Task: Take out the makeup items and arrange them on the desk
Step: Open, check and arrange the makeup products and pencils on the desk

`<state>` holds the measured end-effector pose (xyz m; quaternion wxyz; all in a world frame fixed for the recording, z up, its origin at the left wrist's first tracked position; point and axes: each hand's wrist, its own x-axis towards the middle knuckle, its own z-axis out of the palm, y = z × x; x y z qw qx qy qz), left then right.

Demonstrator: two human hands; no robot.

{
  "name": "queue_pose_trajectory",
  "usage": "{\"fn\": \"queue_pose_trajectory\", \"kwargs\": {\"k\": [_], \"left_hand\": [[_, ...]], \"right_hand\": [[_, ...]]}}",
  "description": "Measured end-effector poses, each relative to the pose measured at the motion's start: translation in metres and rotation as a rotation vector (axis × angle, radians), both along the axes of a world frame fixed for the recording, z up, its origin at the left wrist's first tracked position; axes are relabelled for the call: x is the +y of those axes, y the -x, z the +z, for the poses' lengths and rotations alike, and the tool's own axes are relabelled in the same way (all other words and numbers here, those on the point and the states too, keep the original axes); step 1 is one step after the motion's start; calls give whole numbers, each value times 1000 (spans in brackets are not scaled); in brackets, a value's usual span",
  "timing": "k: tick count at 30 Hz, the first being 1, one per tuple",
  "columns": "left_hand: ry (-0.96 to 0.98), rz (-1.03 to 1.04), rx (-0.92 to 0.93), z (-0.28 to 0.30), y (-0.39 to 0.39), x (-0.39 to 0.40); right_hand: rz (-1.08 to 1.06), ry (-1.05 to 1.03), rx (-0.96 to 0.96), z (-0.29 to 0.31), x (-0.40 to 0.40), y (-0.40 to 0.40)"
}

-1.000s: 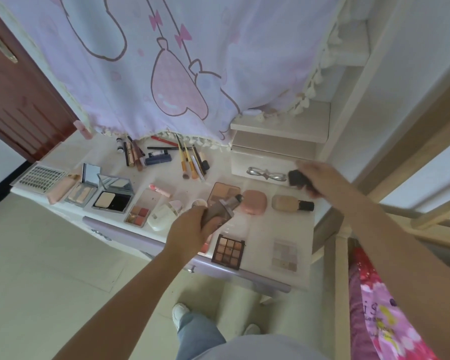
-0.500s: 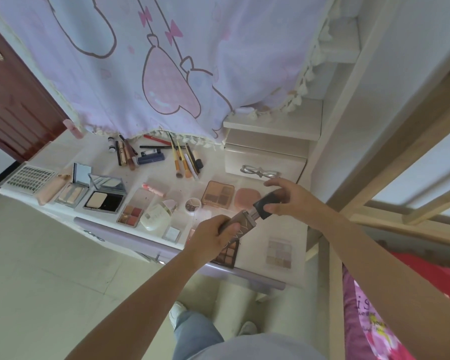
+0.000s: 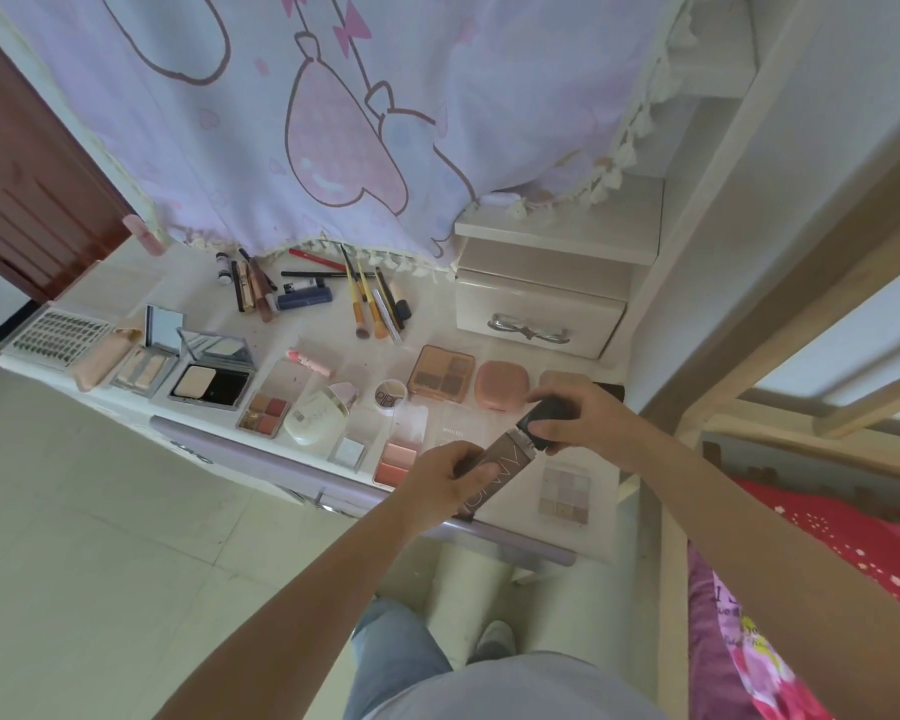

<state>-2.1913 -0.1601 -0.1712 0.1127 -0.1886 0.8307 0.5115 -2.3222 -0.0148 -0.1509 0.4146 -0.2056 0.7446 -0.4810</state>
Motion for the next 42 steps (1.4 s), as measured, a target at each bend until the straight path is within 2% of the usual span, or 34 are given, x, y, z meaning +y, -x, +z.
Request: {"fn": "queue_pose_trajectory", "kwargs": {"k": [5,8,11,15,18,20,23,25,27,33,35,40,42], "left_hand": [[-14,10,-28,-2,2,4],[-62,27,-17,0,4,4],[-103,3,-14,1,6,4],[-138,-17,2,-3,7,4],[-165,35,-14,-12,8,5],[-50,87,-5,-20,8,2],[294,62,19,-37,-1,-8],[463,9,44,-44,-11,-11],[551,-18,37,-55,-19,-13],[738,-157,-39,-70,-37,-15],[720,-161,-106,-70,-39,-12],[770,-109,-34,-81,-41,-14],[788,-102,-64,-83,-40,-15]], "right_hand": [[-70,2,32,2,-3,-7],[-184,54,-31,-3,1,-12],[-165,45,-82,-18,6,-18],[-269,103,-139,-31,8,-18],[-276,117,-111,-35,9,-18],[-240,62,14,-34,8,-20],[-191,-60,242,-33,5,-28],[-201,-73,315,-37,3,-34],[-217,-60,331,-42,2,-39],[-185,-86,354,-49,-3,-51],[-161,-105,389,-50,-5,-53],[-132,-149,409,-51,-8,-52],[-129,-156,410,-53,-8,-52]]}}
